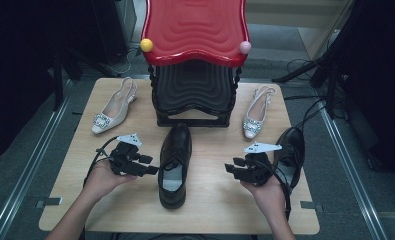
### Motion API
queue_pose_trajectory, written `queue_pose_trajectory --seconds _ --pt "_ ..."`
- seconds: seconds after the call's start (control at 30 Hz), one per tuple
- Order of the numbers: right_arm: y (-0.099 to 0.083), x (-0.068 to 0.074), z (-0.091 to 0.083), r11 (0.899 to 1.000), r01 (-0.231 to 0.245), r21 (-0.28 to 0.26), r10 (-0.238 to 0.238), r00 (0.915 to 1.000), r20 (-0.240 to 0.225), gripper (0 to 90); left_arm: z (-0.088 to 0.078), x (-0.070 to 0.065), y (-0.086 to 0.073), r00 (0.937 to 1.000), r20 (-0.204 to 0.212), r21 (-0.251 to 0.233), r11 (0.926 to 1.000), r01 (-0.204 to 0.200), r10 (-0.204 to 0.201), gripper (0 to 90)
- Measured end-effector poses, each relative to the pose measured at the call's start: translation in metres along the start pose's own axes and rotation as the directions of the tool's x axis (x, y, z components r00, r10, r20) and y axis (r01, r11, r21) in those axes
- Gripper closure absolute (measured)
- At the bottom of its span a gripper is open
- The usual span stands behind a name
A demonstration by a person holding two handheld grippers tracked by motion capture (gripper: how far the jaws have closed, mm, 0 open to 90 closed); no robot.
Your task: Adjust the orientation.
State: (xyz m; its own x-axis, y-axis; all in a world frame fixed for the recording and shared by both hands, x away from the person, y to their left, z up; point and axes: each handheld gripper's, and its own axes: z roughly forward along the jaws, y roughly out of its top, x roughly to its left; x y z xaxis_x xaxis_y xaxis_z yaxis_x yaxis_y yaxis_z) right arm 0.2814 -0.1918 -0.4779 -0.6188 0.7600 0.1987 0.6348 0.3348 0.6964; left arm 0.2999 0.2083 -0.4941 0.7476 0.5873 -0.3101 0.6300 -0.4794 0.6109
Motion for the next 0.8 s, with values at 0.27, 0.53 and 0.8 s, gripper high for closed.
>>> queue_pose_trajectory --seconds 0.27,0.53,0.8 --pt "-0.006 -0.012 -0.017 0.999 -0.043 -0.009 0.043 0.9988 0.023 56.8 0.002 0.006 0.002 0.9996 0.022 -0.009 0.9998 0.018 -0.018 43.3" --pt "-0.015 -0.028 -0.043 0.996 -0.088 -0.026 0.089 0.9926 0.082 58.4 0.004 0.008 0.008 0.9999 0.014 0.004 1.0 0.005 -0.005 43.5" --pt "-0.017 -0.037 -0.063 0.993 -0.109 -0.038 0.113 0.9833 0.142 58.4 0.004 0.009 0.008 0.9998 0.018 0.008 0.9999 0.008 -0.009 43.5"
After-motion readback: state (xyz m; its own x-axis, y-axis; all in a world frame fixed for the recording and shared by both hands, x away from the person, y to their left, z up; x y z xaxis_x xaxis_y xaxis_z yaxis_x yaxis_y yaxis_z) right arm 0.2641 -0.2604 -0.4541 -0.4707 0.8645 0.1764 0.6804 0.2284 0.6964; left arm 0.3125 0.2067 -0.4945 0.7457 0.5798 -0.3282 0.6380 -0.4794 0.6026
